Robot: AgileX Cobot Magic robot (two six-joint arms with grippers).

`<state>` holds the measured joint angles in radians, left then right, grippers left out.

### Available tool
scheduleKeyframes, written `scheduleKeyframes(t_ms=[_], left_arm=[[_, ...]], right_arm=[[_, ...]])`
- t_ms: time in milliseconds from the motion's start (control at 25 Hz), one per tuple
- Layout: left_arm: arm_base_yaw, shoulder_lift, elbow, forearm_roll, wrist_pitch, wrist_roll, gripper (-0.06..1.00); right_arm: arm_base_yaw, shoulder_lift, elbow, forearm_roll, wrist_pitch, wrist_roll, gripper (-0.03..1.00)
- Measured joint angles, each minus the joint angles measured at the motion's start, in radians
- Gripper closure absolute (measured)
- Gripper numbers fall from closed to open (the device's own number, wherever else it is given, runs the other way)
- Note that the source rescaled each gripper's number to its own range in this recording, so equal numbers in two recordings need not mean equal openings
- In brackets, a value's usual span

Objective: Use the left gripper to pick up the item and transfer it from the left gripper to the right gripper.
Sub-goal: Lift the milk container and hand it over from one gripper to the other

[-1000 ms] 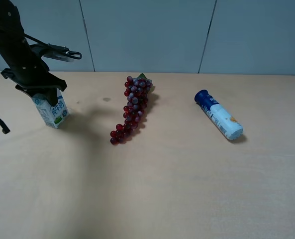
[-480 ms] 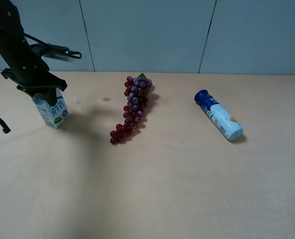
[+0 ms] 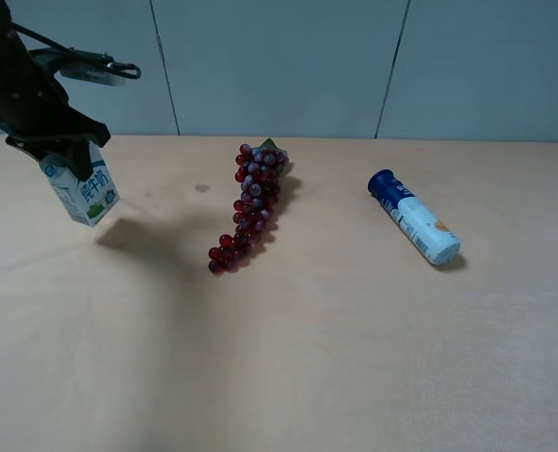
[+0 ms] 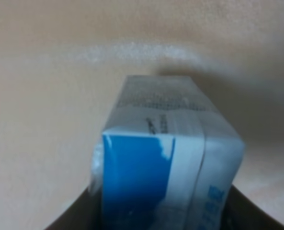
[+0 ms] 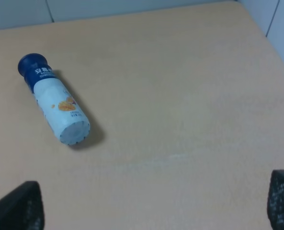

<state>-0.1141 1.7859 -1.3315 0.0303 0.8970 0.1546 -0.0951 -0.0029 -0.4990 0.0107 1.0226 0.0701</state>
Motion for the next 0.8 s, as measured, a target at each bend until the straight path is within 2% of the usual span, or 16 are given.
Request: scheduleKeyframes(t_ms=[240, 360, 640, 800], left_arm=[[0.0, -0.064, -0.027, -0.052, 0.051, 0.003, 0.94], [0.0, -0.086, -0.034, -0.124, 0.061, 0.037, 0.94], [0.0, -0.089, -0.036, -0.469, 0.08, 0.204, 0.94], [0.0, -0.089, -0.036, -0.622, 0.093, 0.286, 0.94]], right_arm=[[0.0, 0.0, 0.0, 0.0, 0.0, 0.0, -0.03], [0.0, 0.0, 0.0, 0.0, 0.0, 0.0, -0.03], [0.0, 0.0, 0.0, 0.0, 0.0, 0.0, -0.03], [0.0, 0.0, 0.0, 0.0, 0.0, 0.0, -0.03]])
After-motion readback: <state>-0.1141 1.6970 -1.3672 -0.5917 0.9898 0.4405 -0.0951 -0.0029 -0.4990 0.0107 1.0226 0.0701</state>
